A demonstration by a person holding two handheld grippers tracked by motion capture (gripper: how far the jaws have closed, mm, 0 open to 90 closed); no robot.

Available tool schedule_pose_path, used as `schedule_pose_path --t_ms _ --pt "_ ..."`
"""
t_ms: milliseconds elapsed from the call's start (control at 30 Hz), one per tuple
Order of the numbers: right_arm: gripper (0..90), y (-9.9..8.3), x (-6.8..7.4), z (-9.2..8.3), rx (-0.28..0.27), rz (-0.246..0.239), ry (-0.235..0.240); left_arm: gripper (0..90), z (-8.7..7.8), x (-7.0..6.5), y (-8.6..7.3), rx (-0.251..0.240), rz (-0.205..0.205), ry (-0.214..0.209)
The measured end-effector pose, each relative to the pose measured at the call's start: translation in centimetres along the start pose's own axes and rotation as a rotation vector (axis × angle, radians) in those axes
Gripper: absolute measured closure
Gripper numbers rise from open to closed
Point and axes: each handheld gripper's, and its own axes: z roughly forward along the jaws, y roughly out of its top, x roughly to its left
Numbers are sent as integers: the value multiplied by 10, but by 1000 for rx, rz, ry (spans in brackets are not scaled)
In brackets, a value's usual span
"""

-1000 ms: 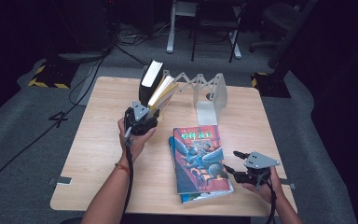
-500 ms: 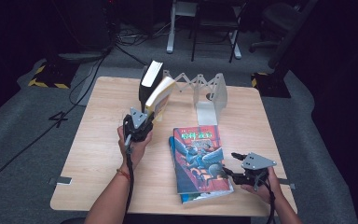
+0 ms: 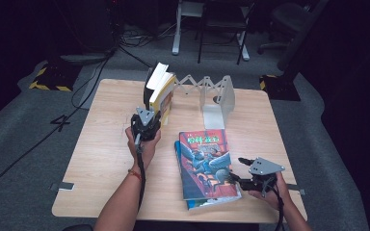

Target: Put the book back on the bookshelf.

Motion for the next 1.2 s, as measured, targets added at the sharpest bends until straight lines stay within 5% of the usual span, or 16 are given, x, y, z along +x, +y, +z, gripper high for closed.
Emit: schedule_pose_path --t_ms 300,667,967,1067,1200 --pt "358 -1 -2 -1 -4 2 -2 743 16 -9 7 4 -34 23" --pt "354 -1 -2 1 -2 9 5 716 20 -6 8 11 -48 -13" --pt "354 -1 -2 1 -2 11 6 605 13 -4 3 31 10 -56" --pt "354 -1 -2 0 -2 12 5 560 10 2 -1 53 31 -106" --pt "354 -2 -1 -1 -2 17 5 510 2 13 -6 80 60 -122"
